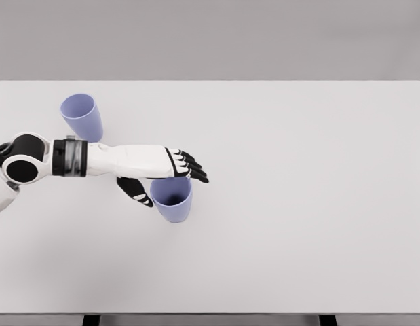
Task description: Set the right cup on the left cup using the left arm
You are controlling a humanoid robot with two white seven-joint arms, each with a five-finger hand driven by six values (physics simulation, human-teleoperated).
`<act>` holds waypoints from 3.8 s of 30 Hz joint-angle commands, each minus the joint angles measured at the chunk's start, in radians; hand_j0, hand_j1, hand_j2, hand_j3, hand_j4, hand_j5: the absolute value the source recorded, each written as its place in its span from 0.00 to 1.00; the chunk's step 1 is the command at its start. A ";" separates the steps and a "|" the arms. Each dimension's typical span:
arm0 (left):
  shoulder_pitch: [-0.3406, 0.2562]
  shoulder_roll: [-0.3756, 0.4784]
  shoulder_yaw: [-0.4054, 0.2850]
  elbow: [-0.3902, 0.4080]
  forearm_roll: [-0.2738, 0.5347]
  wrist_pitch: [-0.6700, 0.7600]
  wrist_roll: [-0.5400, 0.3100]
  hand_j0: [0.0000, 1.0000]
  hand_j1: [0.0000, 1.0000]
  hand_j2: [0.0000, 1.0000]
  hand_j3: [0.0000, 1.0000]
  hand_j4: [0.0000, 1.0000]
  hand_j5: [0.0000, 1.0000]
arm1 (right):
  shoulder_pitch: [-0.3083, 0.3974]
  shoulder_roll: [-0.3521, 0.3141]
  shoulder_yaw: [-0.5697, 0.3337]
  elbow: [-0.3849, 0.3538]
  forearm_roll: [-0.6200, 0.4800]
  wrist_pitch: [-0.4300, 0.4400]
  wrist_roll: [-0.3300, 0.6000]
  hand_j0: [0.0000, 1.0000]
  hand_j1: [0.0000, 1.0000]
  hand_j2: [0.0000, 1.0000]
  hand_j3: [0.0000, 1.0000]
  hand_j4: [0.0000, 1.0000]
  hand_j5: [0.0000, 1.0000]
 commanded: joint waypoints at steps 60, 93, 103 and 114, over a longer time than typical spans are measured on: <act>-0.236 0.302 0.009 0.125 0.222 0.002 0.035 0.38 0.38 0.38 0.38 0.38 0.38 | 0.000 0.000 0.000 0.000 0.001 -0.001 0.001 1.00 1.00 1.00 1.00 1.00 1.00; -0.425 0.103 -0.166 0.599 0.224 0.002 0.036 0.40 0.40 0.40 0.40 0.40 0.40 | 0.000 0.000 0.000 0.000 0.001 -0.001 0.001 1.00 1.00 1.00 1.00 1.00 1.00; -0.423 0.103 -0.168 0.616 0.224 0.002 0.038 0.40 0.40 0.40 0.40 0.40 0.40 | 0.000 0.000 0.000 0.000 0.001 -0.001 0.001 1.00 1.00 1.00 1.00 1.00 1.00; -0.417 0.084 -0.168 0.639 0.224 0.002 0.038 0.40 0.40 0.40 0.40 0.40 0.40 | 0.000 0.000 0.000 0.000 0.001 -0.001 0.001 1.00 1.00 1.00 1.00 1.00 1.00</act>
